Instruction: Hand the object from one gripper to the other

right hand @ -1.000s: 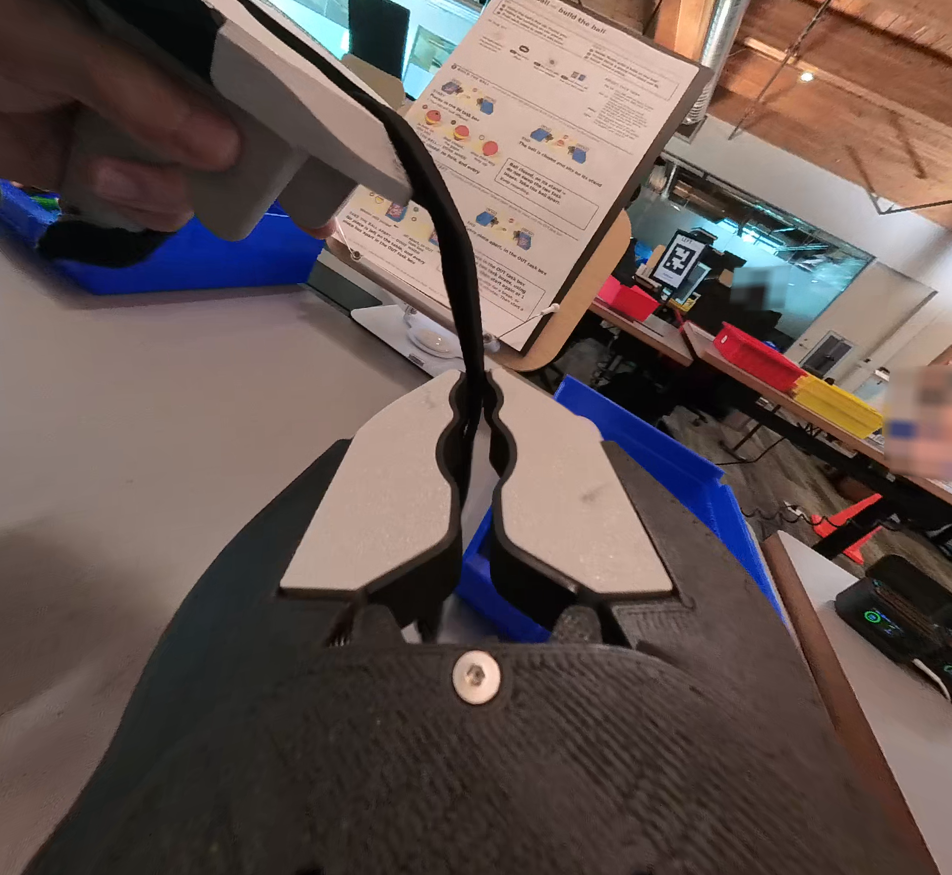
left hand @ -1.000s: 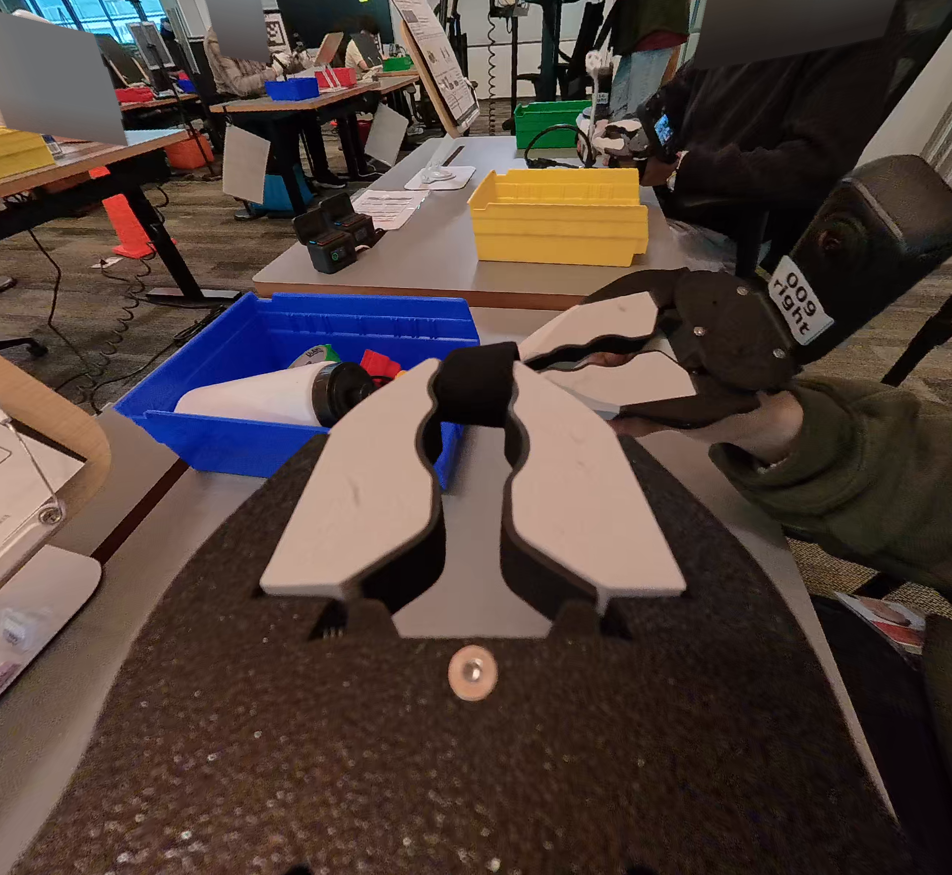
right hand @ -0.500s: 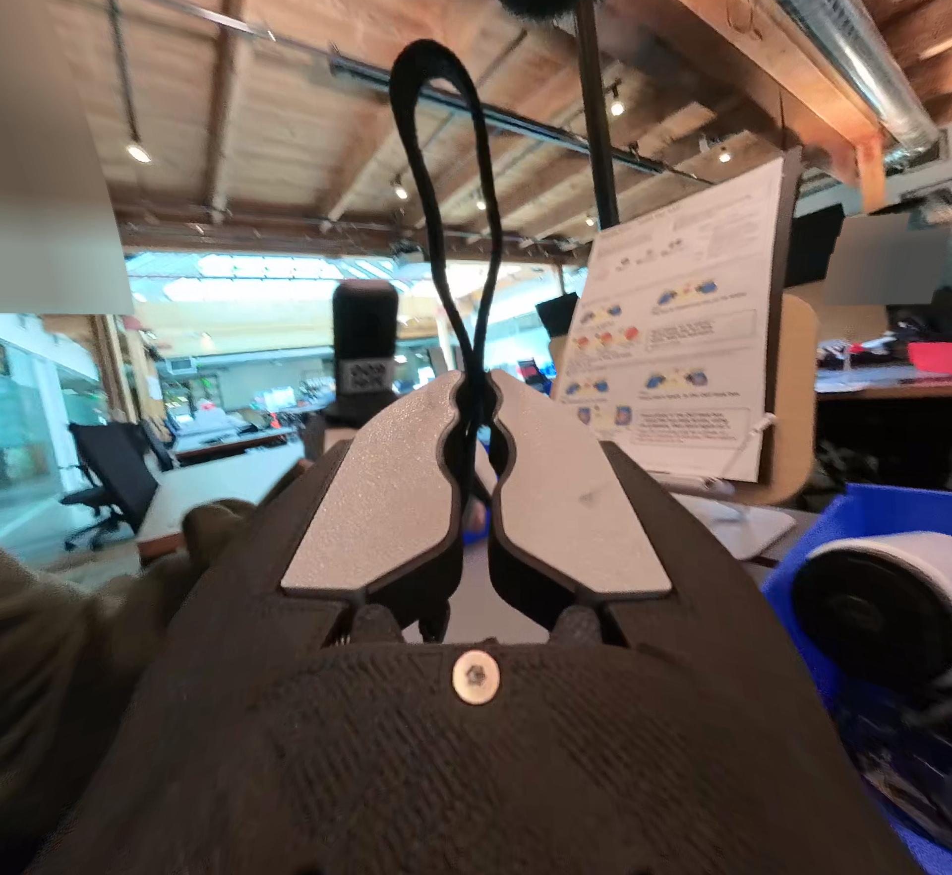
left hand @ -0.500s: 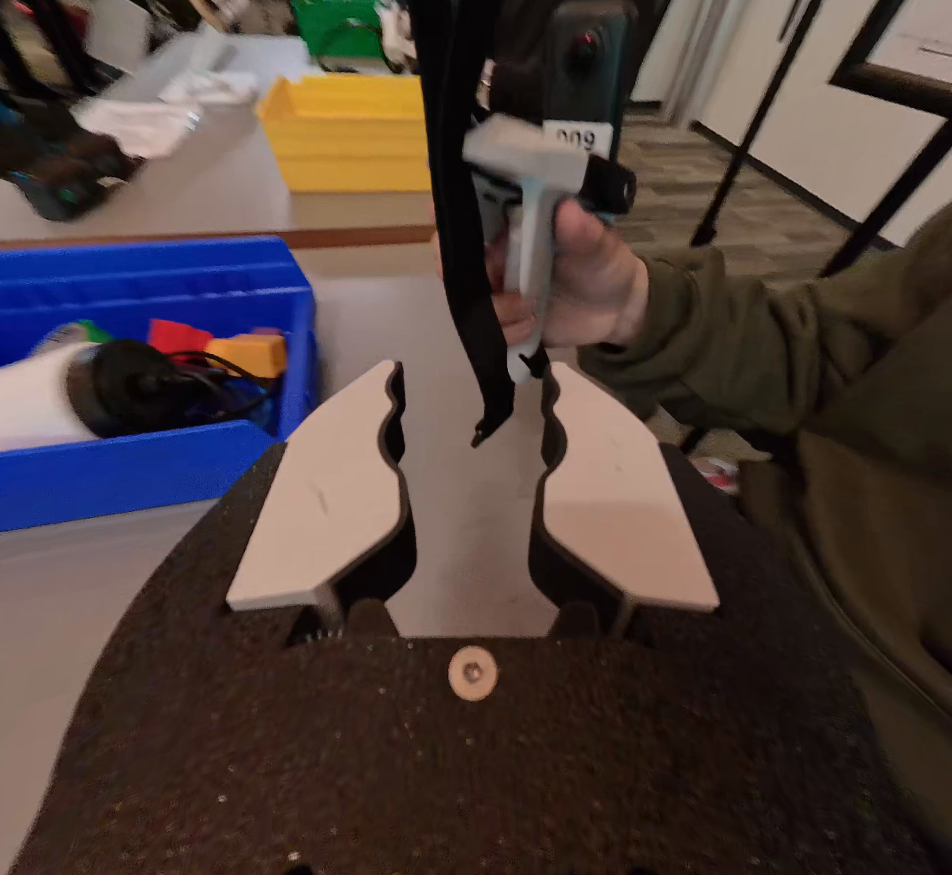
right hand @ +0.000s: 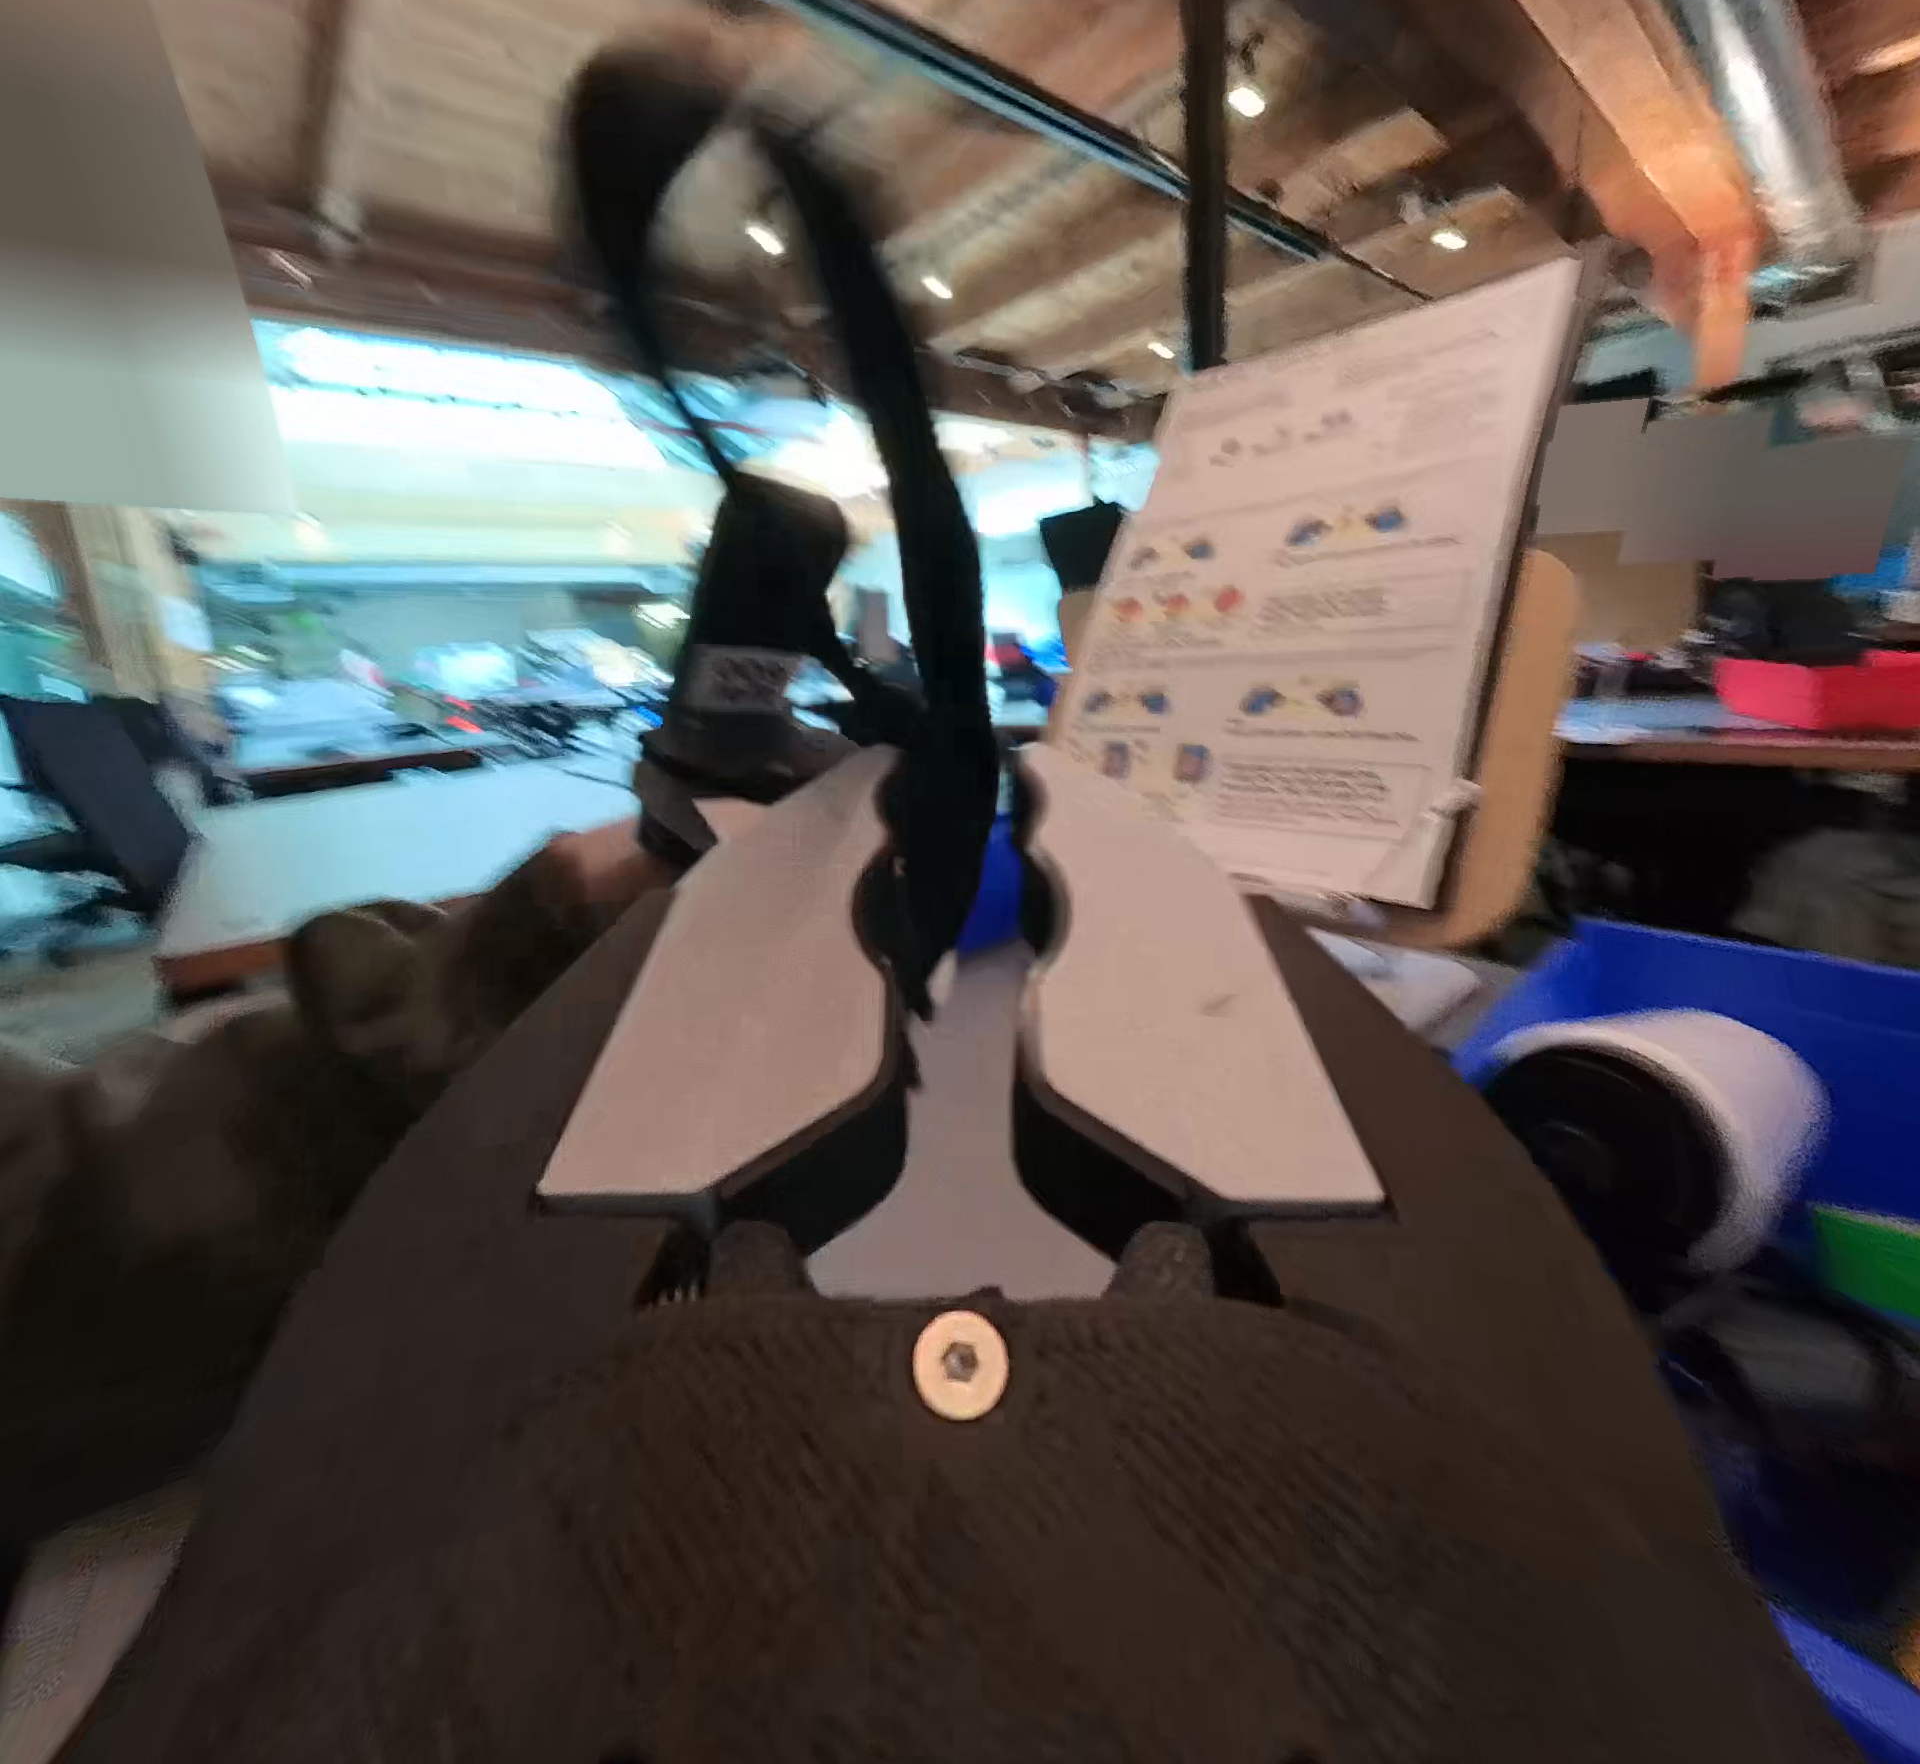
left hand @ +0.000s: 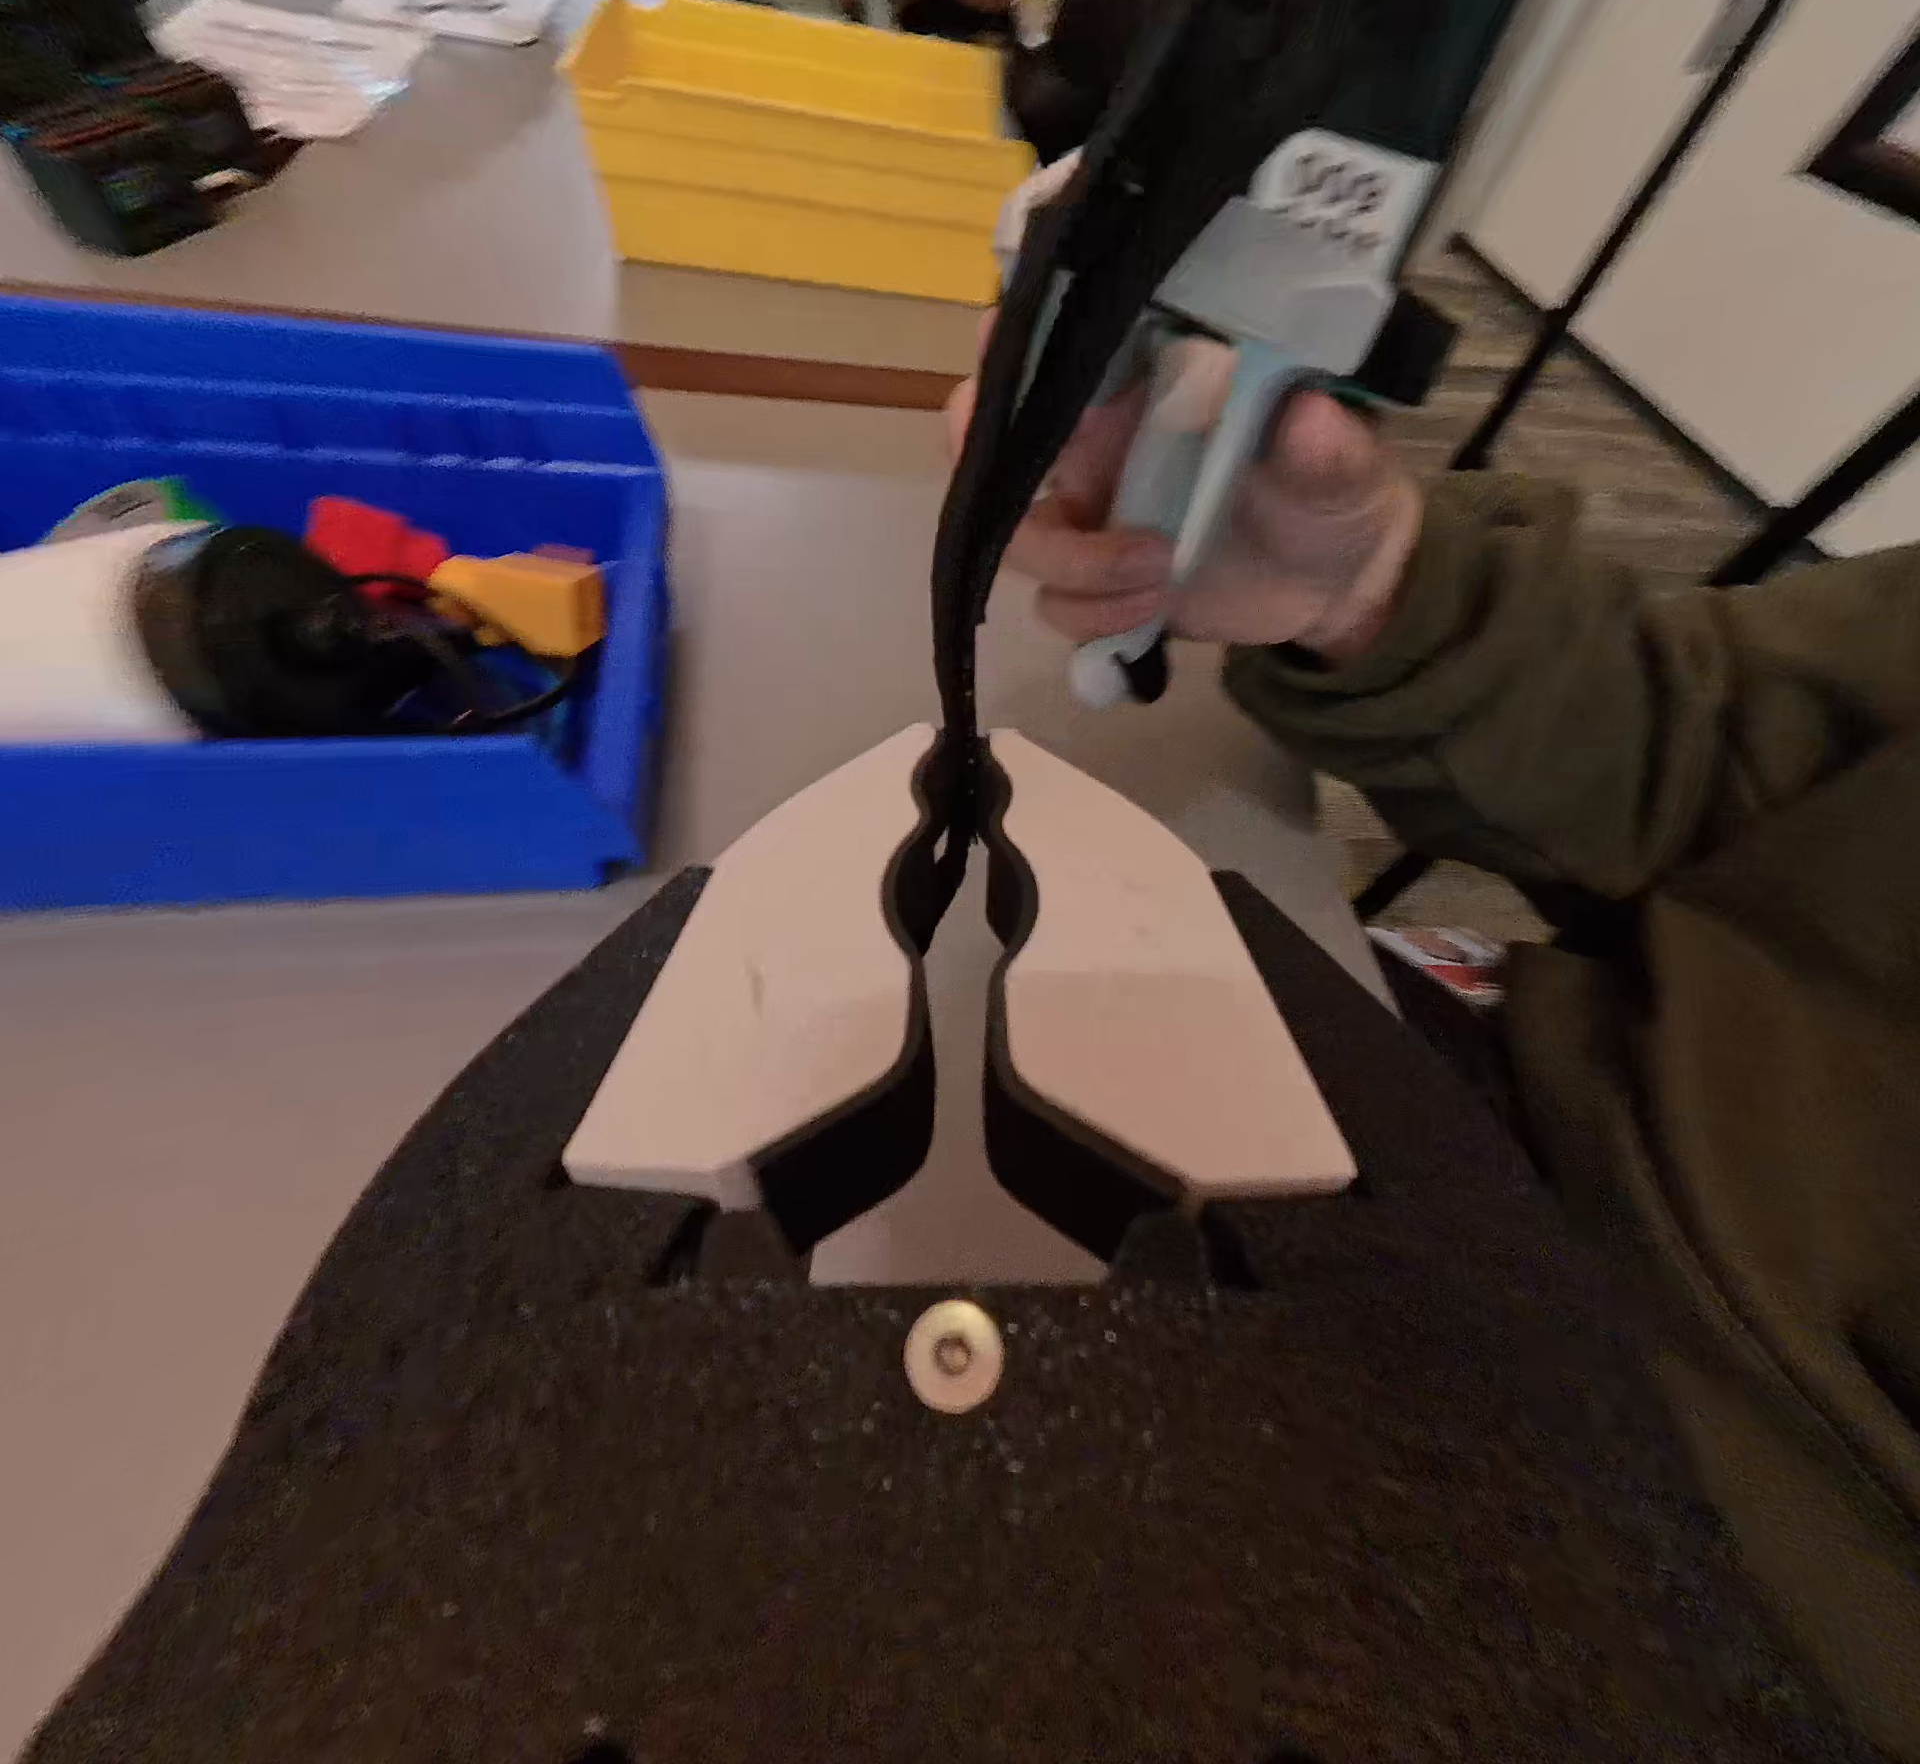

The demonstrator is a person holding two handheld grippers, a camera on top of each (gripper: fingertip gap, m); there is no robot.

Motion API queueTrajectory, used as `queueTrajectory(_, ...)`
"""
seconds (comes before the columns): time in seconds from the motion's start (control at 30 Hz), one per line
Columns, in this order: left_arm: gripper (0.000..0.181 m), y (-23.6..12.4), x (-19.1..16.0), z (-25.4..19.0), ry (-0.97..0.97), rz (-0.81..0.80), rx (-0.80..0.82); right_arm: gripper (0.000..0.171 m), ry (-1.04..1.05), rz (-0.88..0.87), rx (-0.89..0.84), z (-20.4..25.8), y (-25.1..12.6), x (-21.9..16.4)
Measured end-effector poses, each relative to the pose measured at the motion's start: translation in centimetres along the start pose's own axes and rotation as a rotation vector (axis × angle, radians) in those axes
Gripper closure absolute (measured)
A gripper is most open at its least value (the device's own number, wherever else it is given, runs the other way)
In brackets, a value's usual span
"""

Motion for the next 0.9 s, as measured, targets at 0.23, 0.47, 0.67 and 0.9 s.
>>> queueTrajectory(0.23,0.178,-3.6,-0.3,2.3,-0.052,0.154,0.297,0.076,-0.651,0.363,-0.243,-2.5,-1.7,0.4)
queueTrajectory(0.47,0.178,-4.3,1.5,2.6,0.386,0.118,0.578,0.075,-0.406,0.505,0.023,0.0,-1.0,-1.2)
queueTrajectory(0.67,0.178,-3.5,2.3,1.9,0.688,0.097,0.633,0.091,-0.166,0.384,-0.103,-0.5,-0.9,1.0)
queueTrajectory(0.9,0.178,-1.7,1.9,0.9,0.796,0.14,0.563,0.116,-0.306,0.365,-0.117,1.6,1.3,-0.5)
Point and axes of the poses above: each gripper's, where its closed fingertips meet, y out along the fingers, x out of its top, z = x × y across the jaws, the point moved 8 cm from there along -y, back along the fingers, and after that the axes turned 13 degrees about -z, right-handed, at the moved point
